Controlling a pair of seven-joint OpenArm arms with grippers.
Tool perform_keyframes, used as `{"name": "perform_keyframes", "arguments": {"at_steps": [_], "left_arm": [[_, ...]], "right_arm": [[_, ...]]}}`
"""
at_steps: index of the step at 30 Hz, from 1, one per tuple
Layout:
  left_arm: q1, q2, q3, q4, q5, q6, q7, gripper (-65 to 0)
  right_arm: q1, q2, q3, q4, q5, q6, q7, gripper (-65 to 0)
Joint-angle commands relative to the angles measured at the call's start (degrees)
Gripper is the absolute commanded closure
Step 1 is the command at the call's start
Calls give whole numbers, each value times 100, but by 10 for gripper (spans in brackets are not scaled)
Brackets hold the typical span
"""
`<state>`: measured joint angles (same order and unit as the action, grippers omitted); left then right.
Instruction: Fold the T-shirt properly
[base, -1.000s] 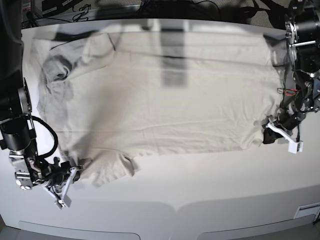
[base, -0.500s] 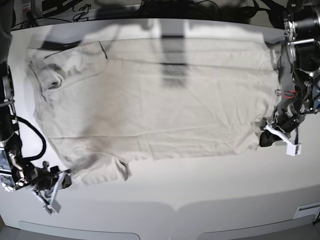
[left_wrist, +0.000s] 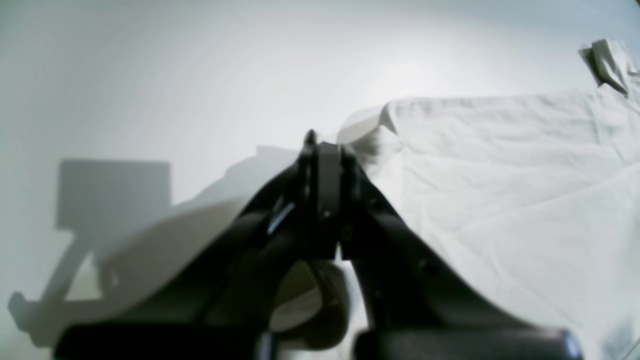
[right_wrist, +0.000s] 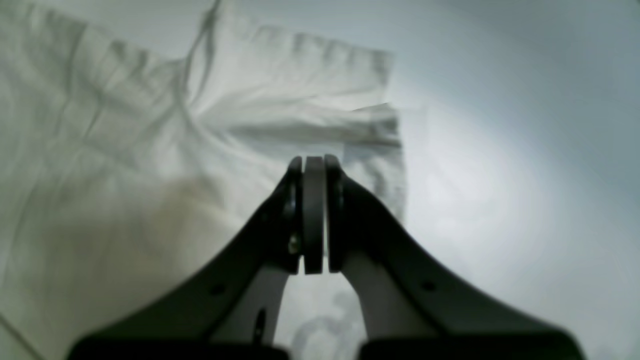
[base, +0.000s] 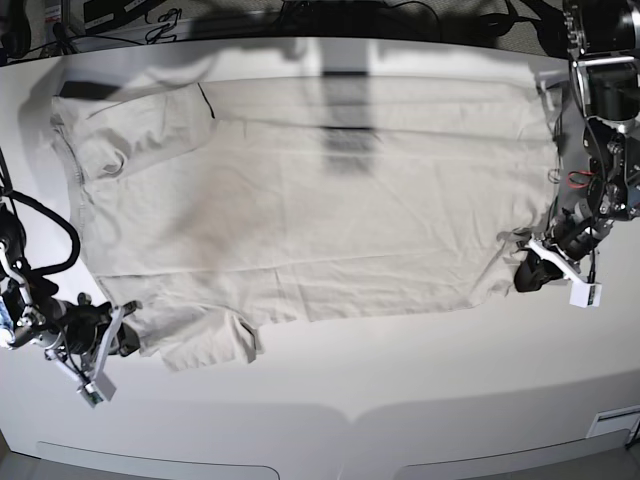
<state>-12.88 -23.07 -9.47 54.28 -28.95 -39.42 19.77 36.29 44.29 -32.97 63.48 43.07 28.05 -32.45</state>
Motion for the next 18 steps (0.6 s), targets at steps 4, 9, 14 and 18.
{"name": "perform_keyframes", "arguments": {"at_steps": [4, 9, 14, 18], "left_arm": [[28, -74, -28, 111, -94, -58, -96, 0], [98, -74, -28, 111, -94, -58, -98, 0], [136, -74, -28, 111, -92, -58, -90, 0], [162, -74, -28, 111, -90, -58, -90, 0]], "right_arm": [[278, -177, 76, -184, -162, -2, 52, -201], [472, -772, 76, -833, -1397, -153, 627, -370], [1016, -1211, 76, -1753, -1353, -151, 361, -370], [1523, -1423, 76, -2662, -1460, -149, 354, -369]]}}
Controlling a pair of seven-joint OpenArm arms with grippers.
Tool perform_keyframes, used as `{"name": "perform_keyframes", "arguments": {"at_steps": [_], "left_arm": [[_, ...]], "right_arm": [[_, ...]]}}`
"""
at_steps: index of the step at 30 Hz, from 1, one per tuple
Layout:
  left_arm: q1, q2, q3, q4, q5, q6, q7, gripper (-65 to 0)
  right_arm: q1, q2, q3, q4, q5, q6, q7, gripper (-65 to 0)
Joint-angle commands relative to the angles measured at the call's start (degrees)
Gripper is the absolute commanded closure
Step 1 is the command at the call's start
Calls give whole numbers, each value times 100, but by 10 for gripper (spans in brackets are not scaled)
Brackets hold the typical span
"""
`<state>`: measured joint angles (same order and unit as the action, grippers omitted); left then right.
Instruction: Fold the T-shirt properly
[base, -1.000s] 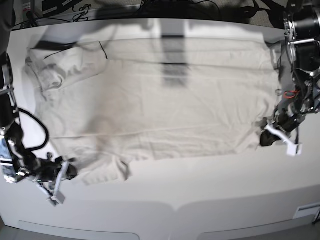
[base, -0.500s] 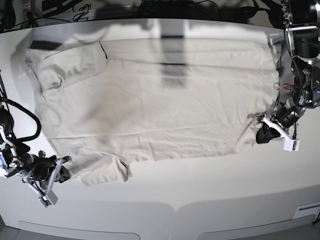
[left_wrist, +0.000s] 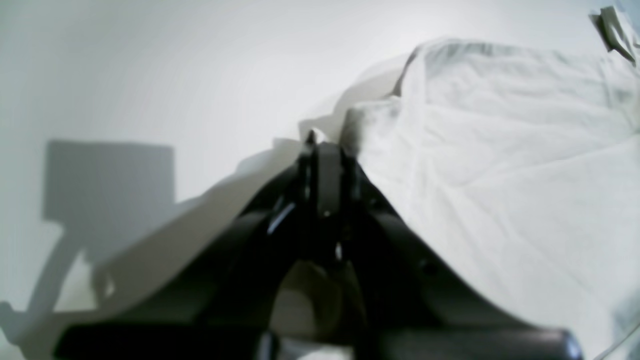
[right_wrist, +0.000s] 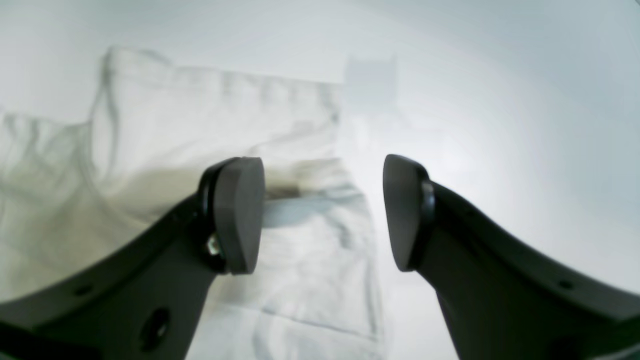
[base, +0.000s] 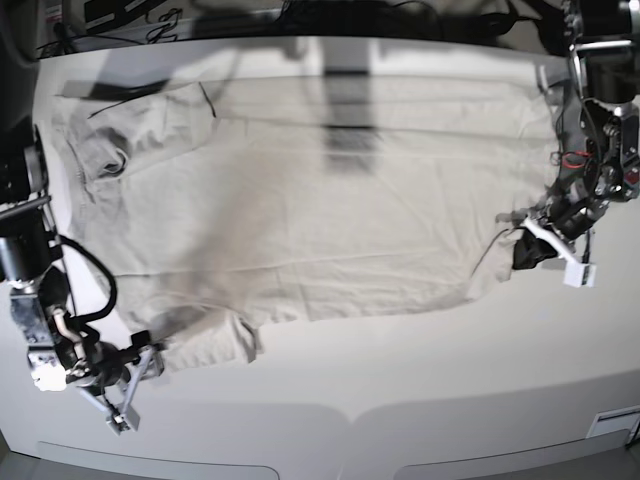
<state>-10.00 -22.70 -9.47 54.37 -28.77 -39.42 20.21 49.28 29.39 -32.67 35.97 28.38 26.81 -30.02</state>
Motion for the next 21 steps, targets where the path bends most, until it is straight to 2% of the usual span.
{"name": "perform_keyframes", "arguments": {"at_steps": [1, 9, 21], "left_arm": [[-129, -111, -28, 103, -109, -58, -136, 0], [-125, -109, -28, 103, -109, -58, -125, 0], [-76, -111, -28, 103, -131, -58, -50, 0]], "right_arm": [[334, 33, 46, -125, 17, -22, 177, -369], [852, -166, 46, -1401, 26, 413, 610, -369], [782, -476, 46, -1775, 31, 345, 691, -368]]}}
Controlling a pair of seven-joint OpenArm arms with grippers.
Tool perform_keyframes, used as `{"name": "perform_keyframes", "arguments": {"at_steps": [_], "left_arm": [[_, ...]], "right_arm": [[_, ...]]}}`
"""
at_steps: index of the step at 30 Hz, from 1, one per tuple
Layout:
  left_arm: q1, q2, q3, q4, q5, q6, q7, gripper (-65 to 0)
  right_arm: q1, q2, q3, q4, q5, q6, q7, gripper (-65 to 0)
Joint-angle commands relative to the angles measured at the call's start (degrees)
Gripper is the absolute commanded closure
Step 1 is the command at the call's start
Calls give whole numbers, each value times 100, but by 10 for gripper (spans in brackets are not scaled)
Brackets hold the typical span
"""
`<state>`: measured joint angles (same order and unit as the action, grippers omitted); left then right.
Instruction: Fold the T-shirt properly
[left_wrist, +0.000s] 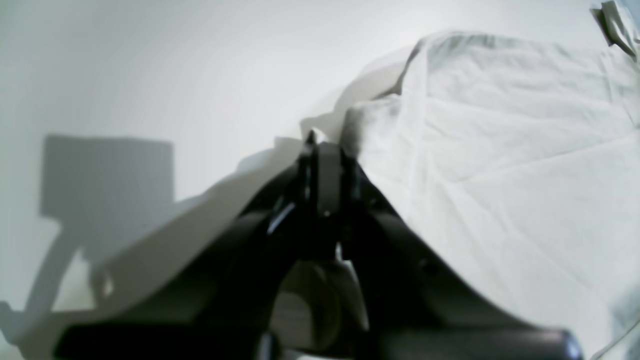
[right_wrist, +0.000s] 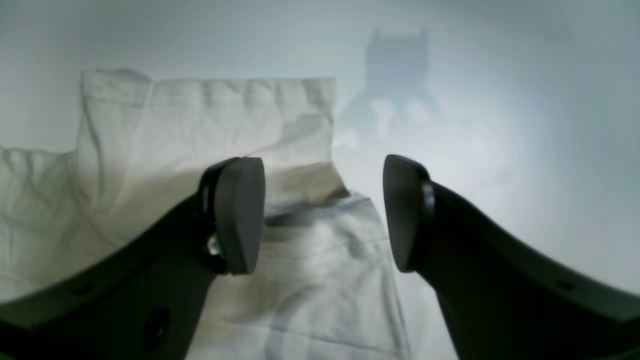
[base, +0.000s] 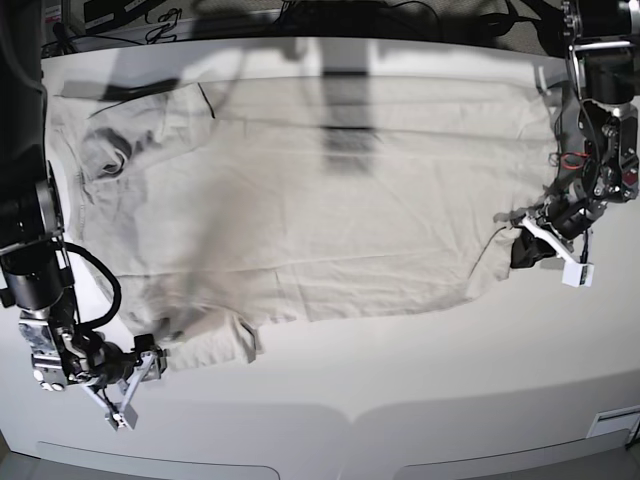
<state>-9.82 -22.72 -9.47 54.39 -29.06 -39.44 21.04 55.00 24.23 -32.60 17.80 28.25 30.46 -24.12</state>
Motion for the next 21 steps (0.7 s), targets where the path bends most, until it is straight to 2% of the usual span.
{"name": "perform_keyframes", "arguments": {"at_steps": [1, 6, 12, 14, 18, 21], "left_arm": [[-90, -109, -28, 101, -101, -56, -131, 0], [-79, -111, -28, 101, -101, -56, -131, 0], [-79, -111, -28, 101, -101, -56, -129, 0], [-79, -111, -28, 101, -101, -56, -129, 0], [-79, -111, -28, 101, -101, -56, -131, 0], [-81, -111, -28, 101, -103, -56, -138, 0]], "right_arm": [[149, 28, 39, 33, 44, -96, 129, -368], [-160, 22, 39, 33, 42, -369, 511, -364], [-273, 17, 39, 31, 44, -444, 592, -292], [-313, 17, 39, 31, 44, -509, 592, -237], [-437, 15, 39, 28, 42, -920, 623, -85], [-468, 20, 39, 28, 39, -979, 614, 0]]}}
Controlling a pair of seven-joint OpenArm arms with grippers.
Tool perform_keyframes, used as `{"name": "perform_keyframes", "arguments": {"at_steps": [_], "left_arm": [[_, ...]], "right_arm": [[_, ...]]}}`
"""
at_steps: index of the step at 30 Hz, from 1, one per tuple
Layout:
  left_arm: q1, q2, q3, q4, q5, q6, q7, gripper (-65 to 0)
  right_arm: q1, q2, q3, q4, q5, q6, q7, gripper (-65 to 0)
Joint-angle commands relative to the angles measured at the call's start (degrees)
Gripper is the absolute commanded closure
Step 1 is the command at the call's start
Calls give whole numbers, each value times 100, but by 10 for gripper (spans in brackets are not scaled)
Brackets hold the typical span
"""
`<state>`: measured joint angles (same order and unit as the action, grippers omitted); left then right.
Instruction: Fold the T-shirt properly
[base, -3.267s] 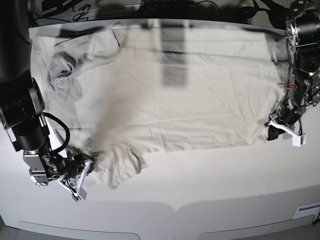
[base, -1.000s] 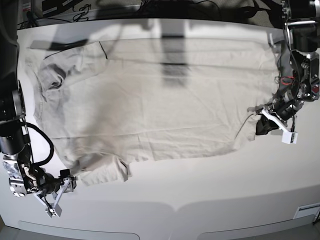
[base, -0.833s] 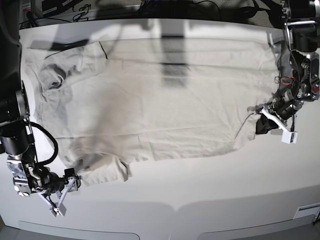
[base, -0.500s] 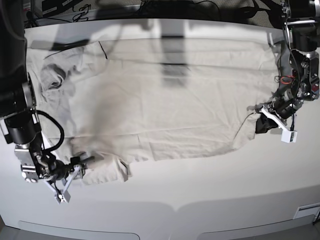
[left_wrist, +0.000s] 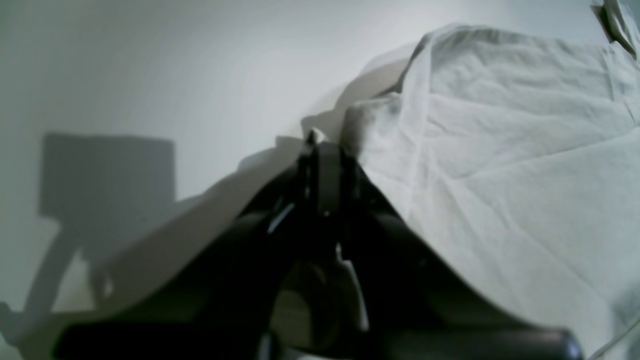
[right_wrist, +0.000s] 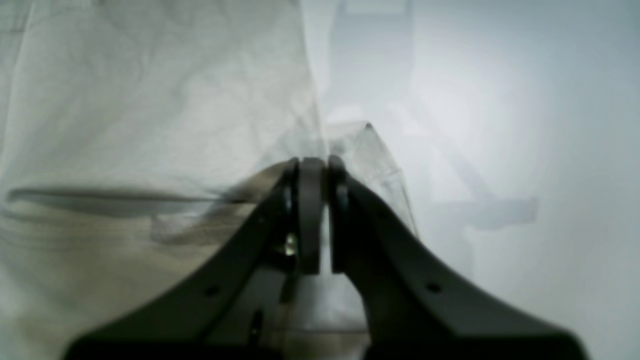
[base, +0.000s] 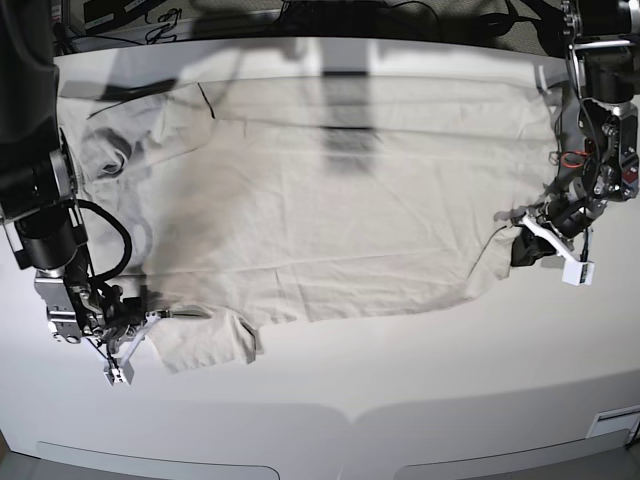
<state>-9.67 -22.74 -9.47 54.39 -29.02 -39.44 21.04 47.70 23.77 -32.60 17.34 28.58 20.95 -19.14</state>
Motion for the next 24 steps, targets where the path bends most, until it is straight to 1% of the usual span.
{"name": "perform_keyframes", "arguments": {"at_steps": [1, 9, 10, 12, 14, 15, 16, 18, 20, 21, 24], "left_arm": [[-96, -109, -28, 101, -107, -56, -138, 0], [-94, -107, -28, 101, -105, -56, -133, 0], [-94, -107, -28, 101, -105, -56, -133, 0], [-94, -107, -28, 101, -105, -56, -133, 0], [-94, -107, -28, 101, -105, -56, -133, 0], [-94, -107, -28, 101, -105, -56, -133, 0], [-94, -107, -28, 101, -105, -56, -133, 0], [-94, -107, -28, 101, -105, -56, -131, 0], [-94, -107, -28, 101, -105, -56, -129, 0], [-94, -107, -28, 101, -105, -56, -129, 0], [-94, -107, -28, 101, -107, -56, -127, 0]], "right_arm": [[267, 66, 39, 74, 9, -31, 122, 0], [599, 68, 39, 76, 13, -7, 46, 0], [651, 68, 39, 76, 13, 0, -46, 0], [726, 70, 39, 76, 13, 52, -424, 0], [772, 70, 39, 76, 13, 212, -855, 0], [774, 70, 39, 76, 17, 295, -1034, -14], [782, 70, 39, 76, 61, 358, -1172, -86], [780, 81, 39, 76, 247, 376, -1353, -216], [774, 85, 39, 76, 306, 391, -1386, -302], [767, 83, 39, 76, 229, 393, -1381, -328], [737, 46, 39, 76, -459, 398, -1213, -335]]}}
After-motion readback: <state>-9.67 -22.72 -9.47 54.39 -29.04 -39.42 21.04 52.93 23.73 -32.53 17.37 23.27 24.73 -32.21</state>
